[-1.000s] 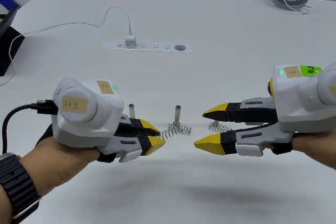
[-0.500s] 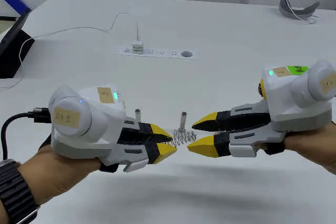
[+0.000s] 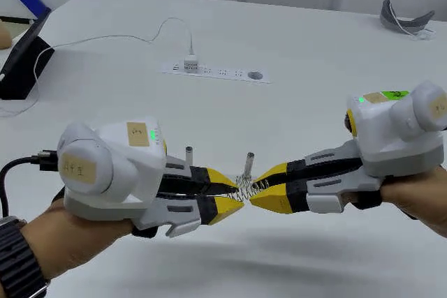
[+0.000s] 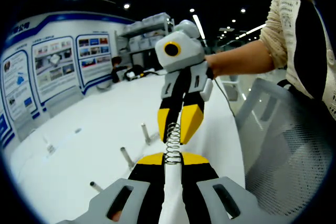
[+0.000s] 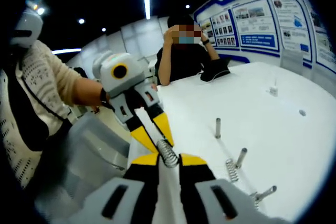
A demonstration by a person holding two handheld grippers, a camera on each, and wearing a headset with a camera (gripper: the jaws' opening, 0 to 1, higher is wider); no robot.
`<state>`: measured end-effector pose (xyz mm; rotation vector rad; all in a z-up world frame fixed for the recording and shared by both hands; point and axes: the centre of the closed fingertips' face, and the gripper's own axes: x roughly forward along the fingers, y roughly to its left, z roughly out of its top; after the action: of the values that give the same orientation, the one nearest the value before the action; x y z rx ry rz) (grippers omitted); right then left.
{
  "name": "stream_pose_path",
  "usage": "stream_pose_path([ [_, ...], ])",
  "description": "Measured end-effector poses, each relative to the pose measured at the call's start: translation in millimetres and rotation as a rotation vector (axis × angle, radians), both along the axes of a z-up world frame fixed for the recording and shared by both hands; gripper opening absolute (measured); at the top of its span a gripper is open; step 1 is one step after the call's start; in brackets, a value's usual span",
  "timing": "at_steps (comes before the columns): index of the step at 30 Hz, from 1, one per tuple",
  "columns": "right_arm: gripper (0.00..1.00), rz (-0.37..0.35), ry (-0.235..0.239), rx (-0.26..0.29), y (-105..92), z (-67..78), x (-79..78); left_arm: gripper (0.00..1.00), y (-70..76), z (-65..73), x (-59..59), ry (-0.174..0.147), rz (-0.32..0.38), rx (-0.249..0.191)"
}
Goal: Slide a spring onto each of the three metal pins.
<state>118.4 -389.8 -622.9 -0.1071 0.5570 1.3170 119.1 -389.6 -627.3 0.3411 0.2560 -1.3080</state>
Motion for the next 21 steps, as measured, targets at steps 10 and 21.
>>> stream_pose_path([
  [10,0.13,0.056,-0.025,-0.028,12.8,10.1,2.5,0.10,5.8,-1.4,5.8,-0.001,0.029,-0.015],
  [21,0.12,0.123,-0.086,-0.113,26.4,11.8,8.3,0.10,13.6,-4.0,14.6,-0.005,0.071,-0.031],
])
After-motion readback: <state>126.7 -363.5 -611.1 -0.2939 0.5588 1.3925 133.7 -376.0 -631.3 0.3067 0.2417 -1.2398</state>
